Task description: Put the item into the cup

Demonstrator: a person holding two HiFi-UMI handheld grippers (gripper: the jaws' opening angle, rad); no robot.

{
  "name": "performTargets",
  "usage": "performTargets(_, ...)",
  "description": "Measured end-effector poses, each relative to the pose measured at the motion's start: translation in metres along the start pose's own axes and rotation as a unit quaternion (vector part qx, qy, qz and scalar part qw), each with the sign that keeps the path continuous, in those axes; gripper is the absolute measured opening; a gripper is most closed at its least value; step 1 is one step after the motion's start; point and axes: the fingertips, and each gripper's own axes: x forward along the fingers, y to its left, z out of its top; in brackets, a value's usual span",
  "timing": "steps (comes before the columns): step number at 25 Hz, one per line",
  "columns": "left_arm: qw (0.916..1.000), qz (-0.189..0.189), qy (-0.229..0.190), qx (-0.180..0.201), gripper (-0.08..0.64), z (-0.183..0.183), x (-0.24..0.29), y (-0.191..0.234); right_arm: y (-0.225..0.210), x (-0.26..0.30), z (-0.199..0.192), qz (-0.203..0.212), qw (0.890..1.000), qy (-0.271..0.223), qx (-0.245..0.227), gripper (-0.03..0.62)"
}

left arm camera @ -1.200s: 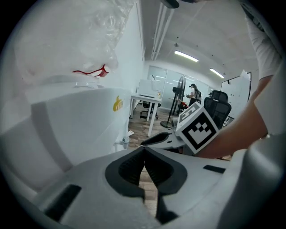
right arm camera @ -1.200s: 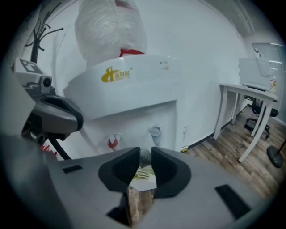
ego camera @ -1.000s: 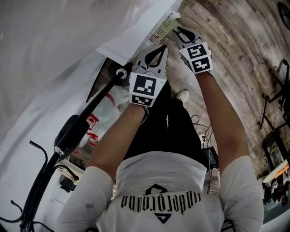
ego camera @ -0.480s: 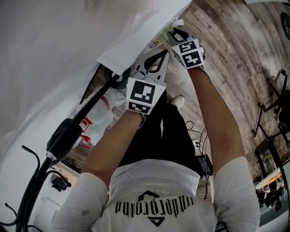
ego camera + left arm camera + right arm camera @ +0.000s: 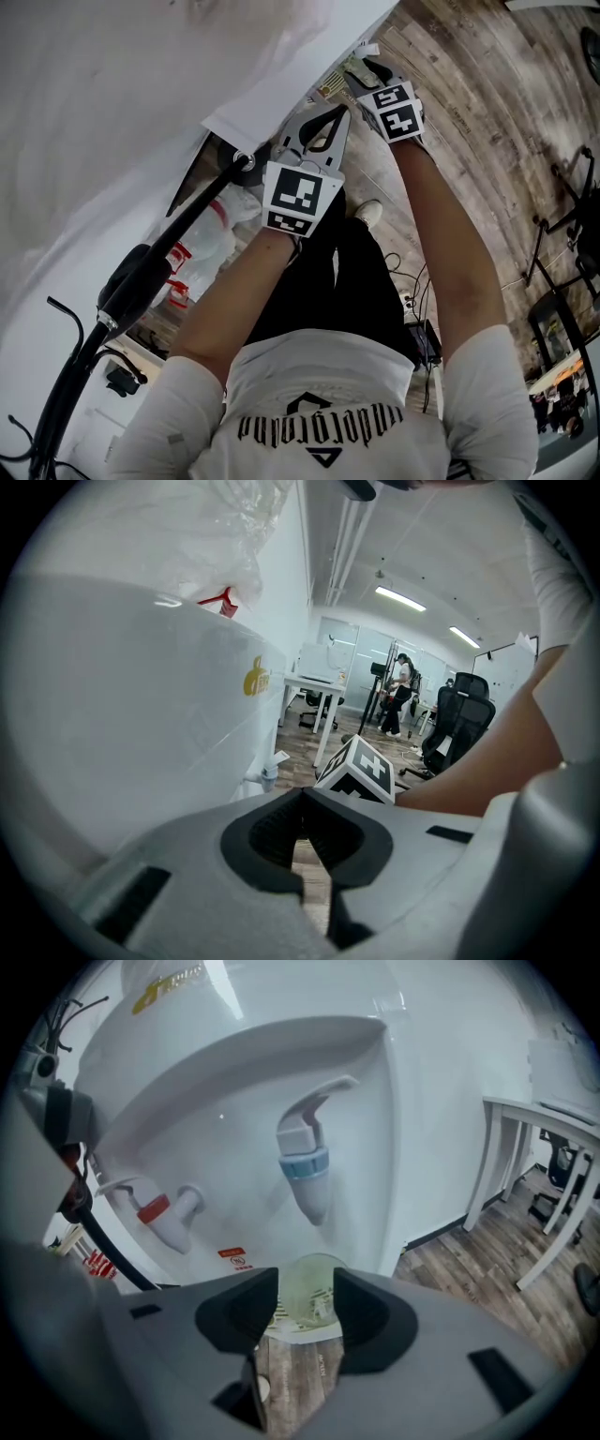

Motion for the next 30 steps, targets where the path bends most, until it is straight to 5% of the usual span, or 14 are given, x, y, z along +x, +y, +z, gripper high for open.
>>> performTargets(13, 0.9995, 0.003, -0.023, 0.022, 0.008, 0.032, -0.038, -0.029, 0.033, -0.097, 0.032, -0.004, 0.999, -0.049, -0.022, 0.179)
performTargets(30, 0.9908, -0.010, -0.110, 0.077, 0.008, 0.129, -0.186, -0.142, 0.128, -0.351, 0.078, -0.028, 0.984, -0.172, -0.048, 0.058)
